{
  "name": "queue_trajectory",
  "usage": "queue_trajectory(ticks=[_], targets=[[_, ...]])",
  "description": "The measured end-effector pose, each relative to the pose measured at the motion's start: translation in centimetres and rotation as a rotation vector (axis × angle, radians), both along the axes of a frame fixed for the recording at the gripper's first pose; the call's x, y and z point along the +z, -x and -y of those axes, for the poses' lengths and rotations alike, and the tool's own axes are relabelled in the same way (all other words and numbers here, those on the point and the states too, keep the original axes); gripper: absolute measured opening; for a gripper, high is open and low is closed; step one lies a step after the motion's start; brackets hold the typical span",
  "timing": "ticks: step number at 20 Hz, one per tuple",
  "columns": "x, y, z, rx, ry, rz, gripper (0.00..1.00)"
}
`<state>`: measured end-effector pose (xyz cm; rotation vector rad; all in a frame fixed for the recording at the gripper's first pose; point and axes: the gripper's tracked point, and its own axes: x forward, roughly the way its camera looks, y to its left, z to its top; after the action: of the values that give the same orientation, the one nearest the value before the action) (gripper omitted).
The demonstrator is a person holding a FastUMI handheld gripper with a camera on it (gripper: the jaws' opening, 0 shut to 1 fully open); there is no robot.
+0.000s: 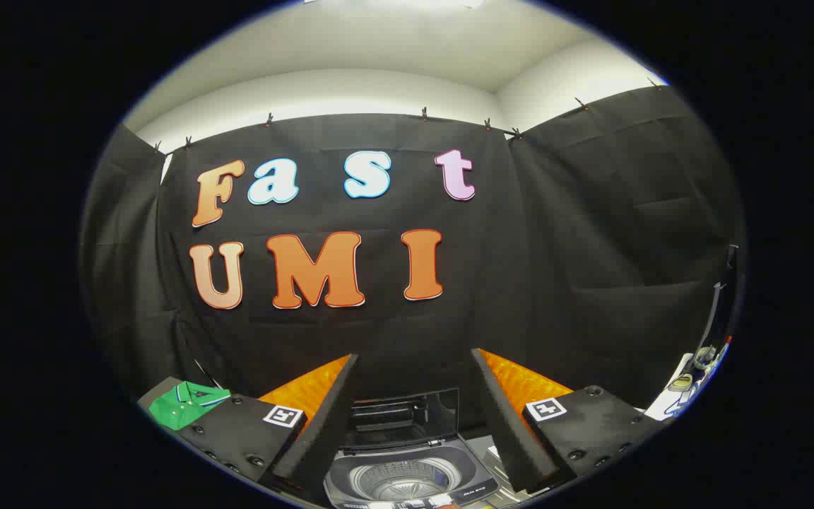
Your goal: Put the clothes into the washing machine and then close the washing machine lid.
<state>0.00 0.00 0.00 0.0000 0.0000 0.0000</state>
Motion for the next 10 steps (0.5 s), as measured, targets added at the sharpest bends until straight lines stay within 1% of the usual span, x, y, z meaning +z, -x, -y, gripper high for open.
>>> queue_trajectory(ticks=[6, 10], targets=[[0.6, 0.0, 1.0, -0.020, 0.006, 0.019, 0.99], [0.3, 0.6, 1.3, -0.027, 0.007, 0.007, 0.99]])
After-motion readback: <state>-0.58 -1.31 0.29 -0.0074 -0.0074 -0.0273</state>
